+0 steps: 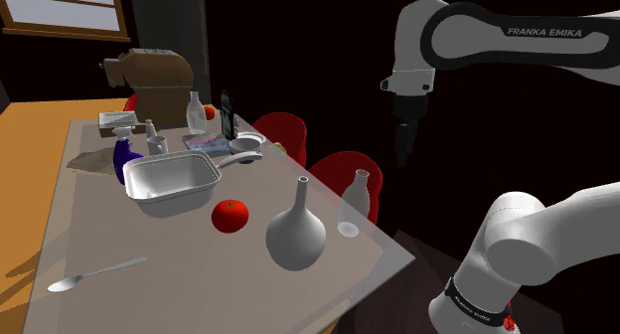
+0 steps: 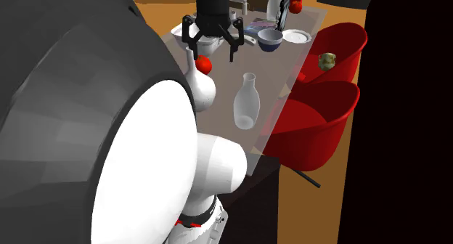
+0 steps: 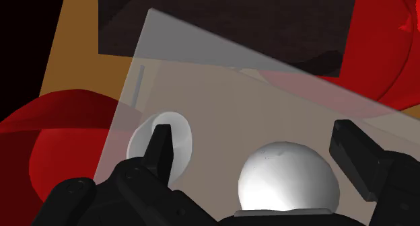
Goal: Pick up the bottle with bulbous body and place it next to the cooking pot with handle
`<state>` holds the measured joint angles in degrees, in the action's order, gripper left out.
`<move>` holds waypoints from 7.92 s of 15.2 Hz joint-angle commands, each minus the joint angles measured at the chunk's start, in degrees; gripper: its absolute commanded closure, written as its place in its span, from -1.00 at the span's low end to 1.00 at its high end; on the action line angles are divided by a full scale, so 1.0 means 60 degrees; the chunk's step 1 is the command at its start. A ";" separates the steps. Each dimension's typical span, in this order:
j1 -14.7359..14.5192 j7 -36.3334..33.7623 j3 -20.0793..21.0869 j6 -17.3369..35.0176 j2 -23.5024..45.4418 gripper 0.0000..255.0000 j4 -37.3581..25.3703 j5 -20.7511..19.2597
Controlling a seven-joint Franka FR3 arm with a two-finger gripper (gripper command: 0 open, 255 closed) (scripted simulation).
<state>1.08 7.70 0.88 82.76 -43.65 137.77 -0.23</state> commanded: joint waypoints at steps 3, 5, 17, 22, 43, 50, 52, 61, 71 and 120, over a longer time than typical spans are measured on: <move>0.0070 0.0230 -0.0173 0.0706 0.0313 -1.00 0.0250 -0.0194; 0.0142 0.0448 -0.0348 0.1419 0.0683 -1.00 0.0445 -0.0375; 0.0493 0.1547 -0.1274 0.5245 0.3604 -1.00 0.0497 -0.1041; 0.0519 0.1539 -0.1326 0.5943 0.3817 -1.00 0.0980 -0.1083; 0.0531 0.1542 -0.1346 0.6165 0.3884 1.00 0.1134 -0.1099; 0.0520 0.1584 -0.1296 0.5172 0.3485 1.00 0.0539 -0.1064; 0.0517 0.1597 -0.1282 0.4894 0.3395 1.00 0.0352 -0.1054; 0.0500 0.1656 -0.1222 0.3679 0.3110 1.00 -0.0580 -0.1007; 0.0482 0.1727 -0.1164 0.2381 0.3014 1.00 -0.1784 -0.0958; -0.0218 0.0516 -0.0308 -0.0743 0.8934 1.00 -1.0743 -0.0374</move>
<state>0.07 11.35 -1.22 78.73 7.20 76.52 -2.54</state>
